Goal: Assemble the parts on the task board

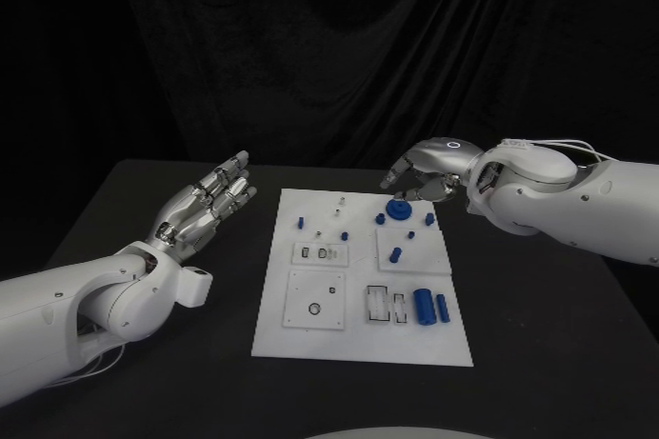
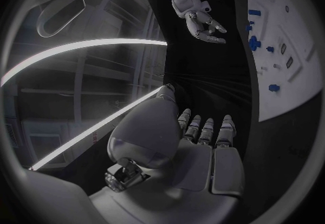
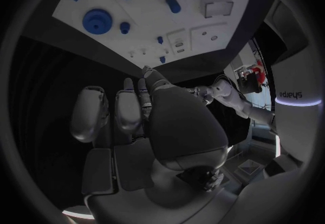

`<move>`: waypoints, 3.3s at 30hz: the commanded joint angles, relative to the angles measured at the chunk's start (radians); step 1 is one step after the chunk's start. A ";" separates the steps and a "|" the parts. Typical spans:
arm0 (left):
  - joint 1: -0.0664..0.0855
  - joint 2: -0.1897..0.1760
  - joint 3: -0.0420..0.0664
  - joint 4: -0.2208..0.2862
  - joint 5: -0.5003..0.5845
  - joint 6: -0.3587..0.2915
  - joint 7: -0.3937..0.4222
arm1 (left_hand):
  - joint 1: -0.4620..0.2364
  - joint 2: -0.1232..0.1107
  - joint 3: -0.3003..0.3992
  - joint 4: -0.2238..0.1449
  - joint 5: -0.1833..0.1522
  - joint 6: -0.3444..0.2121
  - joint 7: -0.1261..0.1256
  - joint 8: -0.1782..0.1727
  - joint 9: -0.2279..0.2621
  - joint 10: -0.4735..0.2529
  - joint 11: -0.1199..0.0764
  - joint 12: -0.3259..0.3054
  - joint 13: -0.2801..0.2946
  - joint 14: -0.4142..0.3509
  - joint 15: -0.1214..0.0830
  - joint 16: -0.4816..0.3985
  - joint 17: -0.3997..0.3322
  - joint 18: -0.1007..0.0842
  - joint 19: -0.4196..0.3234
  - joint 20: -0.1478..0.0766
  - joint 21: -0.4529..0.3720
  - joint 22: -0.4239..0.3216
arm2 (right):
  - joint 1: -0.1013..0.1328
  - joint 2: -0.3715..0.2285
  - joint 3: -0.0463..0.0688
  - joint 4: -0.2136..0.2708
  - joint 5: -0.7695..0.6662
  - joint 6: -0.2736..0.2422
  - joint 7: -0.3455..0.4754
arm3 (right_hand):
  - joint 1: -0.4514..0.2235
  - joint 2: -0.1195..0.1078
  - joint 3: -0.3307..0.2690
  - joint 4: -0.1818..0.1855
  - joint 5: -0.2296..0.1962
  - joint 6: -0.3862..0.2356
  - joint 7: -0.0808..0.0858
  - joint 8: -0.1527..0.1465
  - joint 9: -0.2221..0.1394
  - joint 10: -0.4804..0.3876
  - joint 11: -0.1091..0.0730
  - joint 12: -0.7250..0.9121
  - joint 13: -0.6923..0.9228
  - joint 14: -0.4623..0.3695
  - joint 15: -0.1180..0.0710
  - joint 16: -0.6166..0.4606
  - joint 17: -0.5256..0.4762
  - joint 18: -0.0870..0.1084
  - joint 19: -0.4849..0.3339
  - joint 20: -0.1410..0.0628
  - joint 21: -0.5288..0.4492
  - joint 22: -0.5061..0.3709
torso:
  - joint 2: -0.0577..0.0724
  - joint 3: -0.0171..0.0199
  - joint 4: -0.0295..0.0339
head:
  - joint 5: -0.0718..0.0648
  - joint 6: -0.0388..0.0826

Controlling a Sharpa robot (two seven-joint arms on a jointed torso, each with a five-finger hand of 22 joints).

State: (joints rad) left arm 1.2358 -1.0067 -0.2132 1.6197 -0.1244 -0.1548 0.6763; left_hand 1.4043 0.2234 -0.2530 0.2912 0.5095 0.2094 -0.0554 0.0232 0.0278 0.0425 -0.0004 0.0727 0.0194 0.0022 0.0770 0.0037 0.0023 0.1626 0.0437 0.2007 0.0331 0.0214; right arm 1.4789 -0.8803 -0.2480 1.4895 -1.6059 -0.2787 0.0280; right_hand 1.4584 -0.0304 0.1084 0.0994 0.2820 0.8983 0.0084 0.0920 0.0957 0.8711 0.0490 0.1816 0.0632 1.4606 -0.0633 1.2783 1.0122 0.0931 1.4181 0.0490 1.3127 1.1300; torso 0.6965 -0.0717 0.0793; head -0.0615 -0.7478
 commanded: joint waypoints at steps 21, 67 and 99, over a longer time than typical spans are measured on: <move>0.016 -0.026 0.000 0.049 -0.197 -0.049 0.144 | 0.028 -0.010 0.003 0.002 0.008 0.018 0.009 0.007 0.002 -0.006 -0.010 0.011 0.000 -0.002 -0.078 -0.004 -0.002 0.017 -0.041 -0.058 -0.030 -0.019 | -0.007 0.011 0.001 -0.010 -0.245 -0.043 -0.080 | -0.063 -0.075 0.062 0.070 -0.002 -0.007 -0.012 -0.024 -0.002 0.080 0.001 -0.043 0.005 0.020 0.007 -0.003 -0.004 -0.004 -0.025 0.003 0.014 0.023 | 0.117 -0.0105 0.0325 | -0.055 0.040; 0.017 -0.021 0.000 0.028 -0.209 -0.010 0.120 | 0.050 -0.021 0.007 -0.003 0.027 -0.003 0.003 0.004 -0.001 -0.012 0.014 0.006 -0.002 -0.002 -0.051 -0.004 -0.002 0.018 -0.041 -0.046 -0.030 -0.019 | -0.048 0.017 0.000 -0.060 -0.245 -0.044 -0.052 | -0.045 -0.080 0.122 0.095 -0.001 0.058 -0.014 -0.004 0.031 0.100 0.006 -0.083 0.008 0.011 0.009 -0.036 -0.046 0.002 -0.044 0.005 -0.008 0.014 | 0.144 -0.0247 0.0331 | -0.050 0.042; 0.017 -0.011 0.000 0.002 -0.209 -0.006 0.097 | 0.070 -0.017 0.019 -0.005 0.050 -0.007 0.021 0.004 -0.001 -0.015 0.011 0.004 -0.002 -0.002 -0.047 -0.004 -0.002 0.018 -0.040 -0.038 -0.029 -0.018 | -0.025 0.030 0.001 -0.045 -0.245 -0.135 -0.043 | -0.019 -0.067 0.195 0.035 -0.005 0.233 0.029 0.109 0.177 0.347 -0.058 -0.021 0.031 0.019 -0.032 -0.029 -0.012 -0.004 -0.035 -0.031 0.001 0.057 | 0.149 -0.0329 0.0297 | -0.039 0.057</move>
State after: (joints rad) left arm 1.2503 -1.0180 -0.2136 1.6218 -0.3243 -0.1713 0.6771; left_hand 1.4658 0.2061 -0.2392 0.2882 0.5556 0.2019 -0.0410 0.0270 0.0288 0.0302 0.0053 0.0801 0.0181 0.0005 0.0253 0.0037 0.0009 0.1623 0.0042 0.1576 0.0073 0.0036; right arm 1.4459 -0.8484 -0.2491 1.4379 -1.8427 -0.3807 0.0040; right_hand 1.4421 -0.1072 0.3020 0.1389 0.2736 1.0841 -0.0029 0.1936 0.1591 1.2133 -0.0089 0.1537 0.0948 1.4670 -0.0894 1.2463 0.9990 0.0939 1.3831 0.0267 1.3116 1.1859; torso 0.8455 -0.1034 0.1092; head -0.1005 -0.6915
